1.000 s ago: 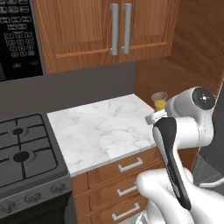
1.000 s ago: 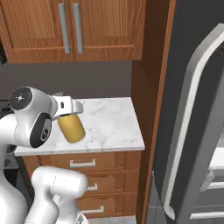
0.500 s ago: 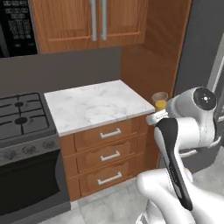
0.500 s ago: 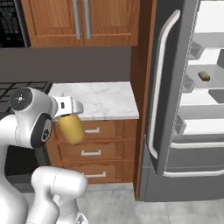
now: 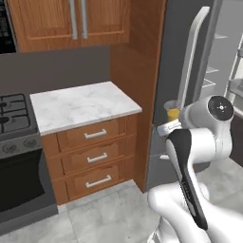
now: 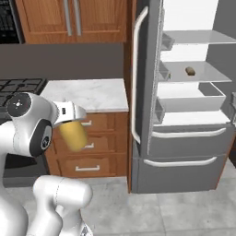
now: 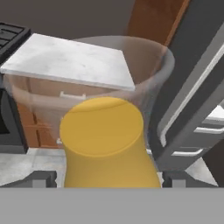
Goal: Move the cake and burrito from the top shelf to the second highest shelf to make space. Then, place the pitcher from the counter on the cleared top shelf.
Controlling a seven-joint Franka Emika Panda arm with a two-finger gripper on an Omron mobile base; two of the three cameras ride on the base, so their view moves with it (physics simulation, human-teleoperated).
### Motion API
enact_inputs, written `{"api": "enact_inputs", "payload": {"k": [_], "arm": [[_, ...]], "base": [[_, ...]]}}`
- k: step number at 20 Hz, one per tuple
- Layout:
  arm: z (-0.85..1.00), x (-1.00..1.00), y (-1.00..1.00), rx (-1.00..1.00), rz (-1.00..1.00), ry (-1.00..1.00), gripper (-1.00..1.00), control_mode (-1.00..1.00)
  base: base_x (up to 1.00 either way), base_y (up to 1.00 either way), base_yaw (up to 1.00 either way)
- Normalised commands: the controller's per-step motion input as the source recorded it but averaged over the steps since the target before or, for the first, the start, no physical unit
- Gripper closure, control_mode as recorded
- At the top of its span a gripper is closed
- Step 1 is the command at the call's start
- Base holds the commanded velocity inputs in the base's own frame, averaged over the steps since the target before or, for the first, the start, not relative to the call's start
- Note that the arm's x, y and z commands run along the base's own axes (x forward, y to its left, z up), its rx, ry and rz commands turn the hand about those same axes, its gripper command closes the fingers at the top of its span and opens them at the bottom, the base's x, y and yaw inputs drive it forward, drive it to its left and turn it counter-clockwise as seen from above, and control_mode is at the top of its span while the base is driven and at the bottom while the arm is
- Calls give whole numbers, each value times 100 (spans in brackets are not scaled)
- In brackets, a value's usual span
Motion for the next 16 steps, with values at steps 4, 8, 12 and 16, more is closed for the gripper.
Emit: {"api": "enact_inputs", "payload": {"k": [4, 8, 12, 16], "arm": [[0, 0, 0, 0, 0, 0, 100, 100], [0, 0, 0, 0, 0, 0, 100, 100], [0, 0, 0, 0, 0, 0, 100, 100], [0, 0, 0, 0, 0, 0, 100, 100]], "base": [[-1, -98, -2], [2, -94, 0], [10, -98, 0], [21, -83, 5]]}}
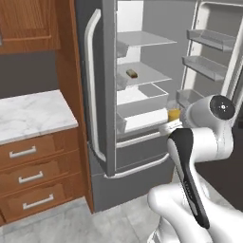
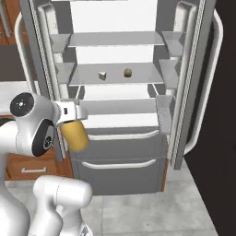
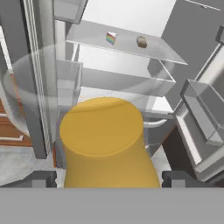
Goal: Move the cake and burrito from the top shelf to the second highest shelf to make space. Then, place the pitcher from the counter on the cleared top shelf.
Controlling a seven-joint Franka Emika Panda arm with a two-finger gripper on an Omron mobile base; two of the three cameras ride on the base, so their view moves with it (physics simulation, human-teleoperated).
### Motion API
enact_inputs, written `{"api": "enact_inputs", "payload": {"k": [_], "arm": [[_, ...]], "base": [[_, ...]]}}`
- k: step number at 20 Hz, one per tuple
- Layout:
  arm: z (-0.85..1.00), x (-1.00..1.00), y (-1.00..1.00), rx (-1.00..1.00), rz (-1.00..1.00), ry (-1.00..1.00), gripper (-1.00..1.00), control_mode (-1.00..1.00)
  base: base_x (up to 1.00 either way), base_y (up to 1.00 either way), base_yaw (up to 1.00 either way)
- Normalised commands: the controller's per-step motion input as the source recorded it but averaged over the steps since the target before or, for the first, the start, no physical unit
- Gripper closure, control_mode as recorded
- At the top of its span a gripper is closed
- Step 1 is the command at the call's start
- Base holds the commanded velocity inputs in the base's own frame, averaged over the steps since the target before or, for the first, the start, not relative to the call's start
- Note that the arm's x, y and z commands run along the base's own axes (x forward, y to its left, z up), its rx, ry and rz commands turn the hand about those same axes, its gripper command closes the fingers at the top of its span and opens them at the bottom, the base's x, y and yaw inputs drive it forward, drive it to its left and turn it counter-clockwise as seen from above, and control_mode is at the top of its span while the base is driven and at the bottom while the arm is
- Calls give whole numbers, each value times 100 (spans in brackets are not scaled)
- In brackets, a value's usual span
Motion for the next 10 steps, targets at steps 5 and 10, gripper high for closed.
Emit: {"api": "enact_inputs", "payload": {"k": [5, 10], "arm": [[0, 0, 0, 0, 0, 0, 100, 100], [0, 0, 0, 0, 0, 0, 100, 100]], "base": [[30, -34, 14], [68, -1, 21]]}}
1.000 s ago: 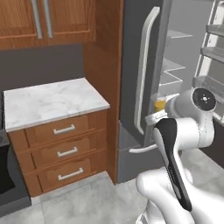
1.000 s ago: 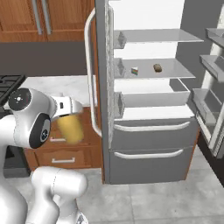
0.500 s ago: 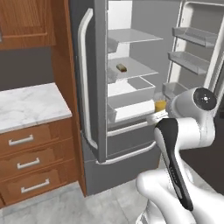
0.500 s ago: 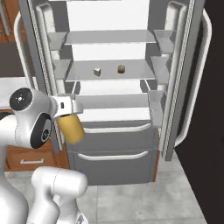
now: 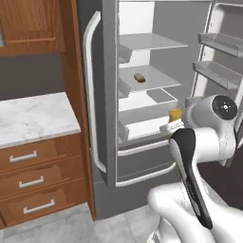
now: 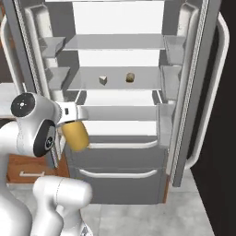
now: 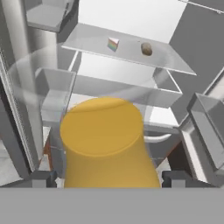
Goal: Move the cake and burrito from the top shelf to the second highest shelf to make space. Then, place the pitcher from the counter on the cleared top shelf.
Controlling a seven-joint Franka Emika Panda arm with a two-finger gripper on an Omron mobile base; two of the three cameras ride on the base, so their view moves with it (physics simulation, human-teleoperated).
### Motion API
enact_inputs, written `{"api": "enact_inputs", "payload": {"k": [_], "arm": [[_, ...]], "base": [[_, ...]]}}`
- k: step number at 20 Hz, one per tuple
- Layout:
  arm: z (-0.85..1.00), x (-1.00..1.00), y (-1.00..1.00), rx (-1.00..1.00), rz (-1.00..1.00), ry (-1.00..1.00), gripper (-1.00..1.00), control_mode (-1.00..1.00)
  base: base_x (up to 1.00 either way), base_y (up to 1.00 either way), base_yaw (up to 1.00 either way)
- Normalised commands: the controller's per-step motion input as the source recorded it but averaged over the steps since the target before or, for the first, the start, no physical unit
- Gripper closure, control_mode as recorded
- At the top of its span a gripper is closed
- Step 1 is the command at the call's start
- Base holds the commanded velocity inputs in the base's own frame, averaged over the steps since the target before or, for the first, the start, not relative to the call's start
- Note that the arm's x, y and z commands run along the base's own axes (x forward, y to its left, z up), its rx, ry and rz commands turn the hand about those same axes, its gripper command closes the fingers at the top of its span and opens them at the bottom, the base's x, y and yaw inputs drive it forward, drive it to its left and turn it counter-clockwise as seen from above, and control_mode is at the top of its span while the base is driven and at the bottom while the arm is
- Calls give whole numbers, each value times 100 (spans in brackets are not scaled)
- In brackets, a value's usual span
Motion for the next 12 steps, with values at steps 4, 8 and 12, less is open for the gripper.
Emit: {"api": "enact_inputs", "payload": {"k": [4, 8, 12], "arm": [[0, 0, 0, 0, 0, 0, 100, 100], [0, 0, 0, 0, 0, 0, 100, 100], [0, 0, 0, 0, 0, 0, 100, 100]], "base": [[71, -12, 21], [47, -53, 11], [24, -65, 6]]}}
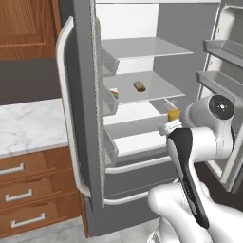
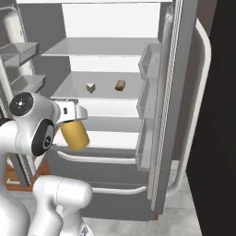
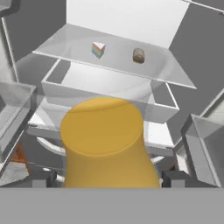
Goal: Move the cake and burrito from the top shelf to the second highest shelf to make space. Then, place the pitcher from the counter on the cleared top shelf.
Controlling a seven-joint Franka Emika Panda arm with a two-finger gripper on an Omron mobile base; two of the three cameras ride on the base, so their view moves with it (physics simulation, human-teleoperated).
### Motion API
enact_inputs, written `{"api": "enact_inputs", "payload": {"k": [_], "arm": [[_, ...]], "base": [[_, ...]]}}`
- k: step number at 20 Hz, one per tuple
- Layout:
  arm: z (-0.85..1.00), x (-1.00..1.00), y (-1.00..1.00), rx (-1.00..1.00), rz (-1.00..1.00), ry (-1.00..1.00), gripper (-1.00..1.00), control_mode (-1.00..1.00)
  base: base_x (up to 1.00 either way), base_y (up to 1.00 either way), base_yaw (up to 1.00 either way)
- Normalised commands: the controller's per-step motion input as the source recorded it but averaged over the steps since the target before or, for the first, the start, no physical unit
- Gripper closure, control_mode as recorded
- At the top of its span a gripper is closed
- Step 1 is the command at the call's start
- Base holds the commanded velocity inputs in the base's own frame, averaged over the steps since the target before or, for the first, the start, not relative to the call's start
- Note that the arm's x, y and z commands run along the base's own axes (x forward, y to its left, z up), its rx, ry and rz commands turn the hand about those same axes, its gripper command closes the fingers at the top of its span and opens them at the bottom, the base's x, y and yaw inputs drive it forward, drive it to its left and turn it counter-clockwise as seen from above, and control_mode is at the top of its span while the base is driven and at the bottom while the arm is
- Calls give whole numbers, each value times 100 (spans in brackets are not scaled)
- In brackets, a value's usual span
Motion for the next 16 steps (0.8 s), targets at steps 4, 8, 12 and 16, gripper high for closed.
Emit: {"api": "enact_inputs", "payload": {"k": [4, 8, 12, 16], "arm": [[0, 0, 0, 0, 0, 0, 100, 100], [0, 0, 0, 0, 0, 0, 100, 100], [0, 0, 0, 0, 0, 0, 100, 100], [0, 0, 0, 0, 0, 0, 100, 100]], "base": [[34, -38, 7], [58, 0, 7], [66, 0, 4], [64, 0, 4]]}}
